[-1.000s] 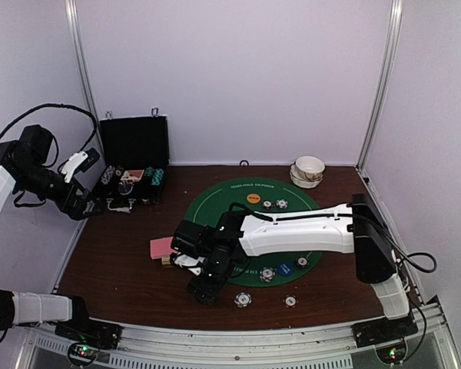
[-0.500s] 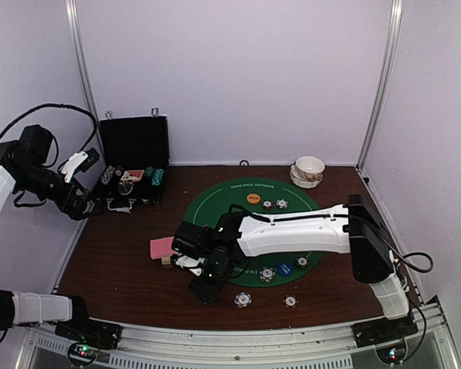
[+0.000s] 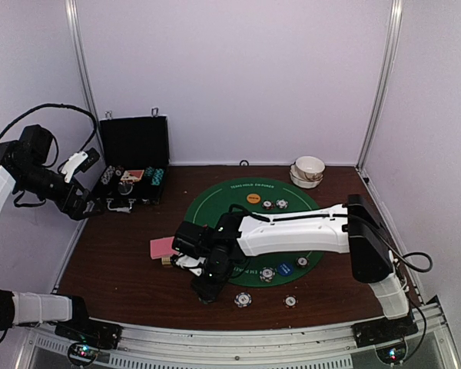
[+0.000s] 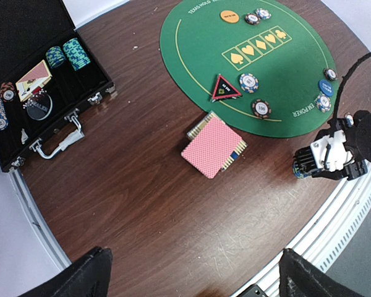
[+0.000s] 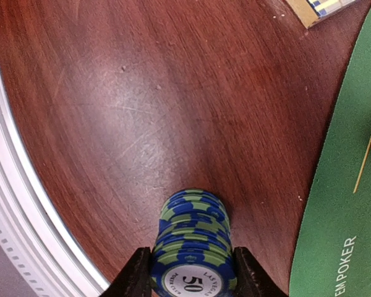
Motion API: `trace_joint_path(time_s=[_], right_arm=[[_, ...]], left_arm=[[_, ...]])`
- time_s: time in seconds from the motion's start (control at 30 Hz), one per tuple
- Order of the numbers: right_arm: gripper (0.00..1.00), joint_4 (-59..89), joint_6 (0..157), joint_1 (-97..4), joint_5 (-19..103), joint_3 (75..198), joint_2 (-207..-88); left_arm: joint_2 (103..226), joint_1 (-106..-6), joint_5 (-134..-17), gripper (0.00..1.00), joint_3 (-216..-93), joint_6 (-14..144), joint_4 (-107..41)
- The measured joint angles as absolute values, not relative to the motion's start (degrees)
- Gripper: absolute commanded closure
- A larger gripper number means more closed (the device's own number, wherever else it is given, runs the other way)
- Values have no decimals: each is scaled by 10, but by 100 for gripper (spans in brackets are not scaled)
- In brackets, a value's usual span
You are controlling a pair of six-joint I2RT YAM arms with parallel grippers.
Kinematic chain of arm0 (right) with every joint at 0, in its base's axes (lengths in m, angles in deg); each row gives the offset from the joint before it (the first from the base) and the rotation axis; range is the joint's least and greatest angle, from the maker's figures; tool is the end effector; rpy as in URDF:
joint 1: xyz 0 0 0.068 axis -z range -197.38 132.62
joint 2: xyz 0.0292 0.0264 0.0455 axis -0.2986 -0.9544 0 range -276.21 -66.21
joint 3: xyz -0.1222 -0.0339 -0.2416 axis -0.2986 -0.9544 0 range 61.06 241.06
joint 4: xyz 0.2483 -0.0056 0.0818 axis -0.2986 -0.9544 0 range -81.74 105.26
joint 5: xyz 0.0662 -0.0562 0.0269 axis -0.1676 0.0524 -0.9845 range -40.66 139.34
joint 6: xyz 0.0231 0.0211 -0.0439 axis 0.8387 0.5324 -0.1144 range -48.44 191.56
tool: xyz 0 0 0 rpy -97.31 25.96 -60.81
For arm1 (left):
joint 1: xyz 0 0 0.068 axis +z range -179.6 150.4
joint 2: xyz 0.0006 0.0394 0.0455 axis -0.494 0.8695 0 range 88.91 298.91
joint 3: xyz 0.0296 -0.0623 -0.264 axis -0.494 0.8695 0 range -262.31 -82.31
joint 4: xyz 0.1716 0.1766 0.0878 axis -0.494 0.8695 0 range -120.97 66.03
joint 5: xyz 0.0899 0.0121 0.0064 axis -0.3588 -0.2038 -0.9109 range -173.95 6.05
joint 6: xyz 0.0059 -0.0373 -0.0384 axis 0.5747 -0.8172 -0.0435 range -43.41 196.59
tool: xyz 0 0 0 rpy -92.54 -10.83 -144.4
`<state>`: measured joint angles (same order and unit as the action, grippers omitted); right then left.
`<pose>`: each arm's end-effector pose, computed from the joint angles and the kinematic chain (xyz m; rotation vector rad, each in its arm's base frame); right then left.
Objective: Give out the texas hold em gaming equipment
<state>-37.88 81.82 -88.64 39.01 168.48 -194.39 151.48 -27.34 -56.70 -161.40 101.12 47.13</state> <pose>0.1429 0.4414 0.1856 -1.5599 2.5720 0.4835 0.1670 -0.0096 0.3823 0.6383 2.4423 -0.4463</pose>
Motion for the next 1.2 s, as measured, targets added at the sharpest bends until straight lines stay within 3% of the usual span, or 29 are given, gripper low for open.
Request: trace_joint_path(time_s=[0.13, 0.3, 0.63, 0.9, 1.2], right_arm=[[91, -379, 818, -886, 388, 1685, -1944], [100, -389, 818, -886, 389, 1692, -1944], [100, -415, 817, -841, 421, 1732, -1916], [100, -426, 820, -725, 474, 1799, -1905], [100, -426, 823, -619, 520, 1946, -2031]], left_arm=[[1515, -273, -567, 2, -1614, 1011, 472], [1515, -273, -567, 2, -1614, 1011, 471], [1515, -273, -569, 2, -1615, 1011, 472], [1515, -273, -570, 2, -1617, 1011, 472], [1520, -273, -570, 2, -1617, 1011, 472]])
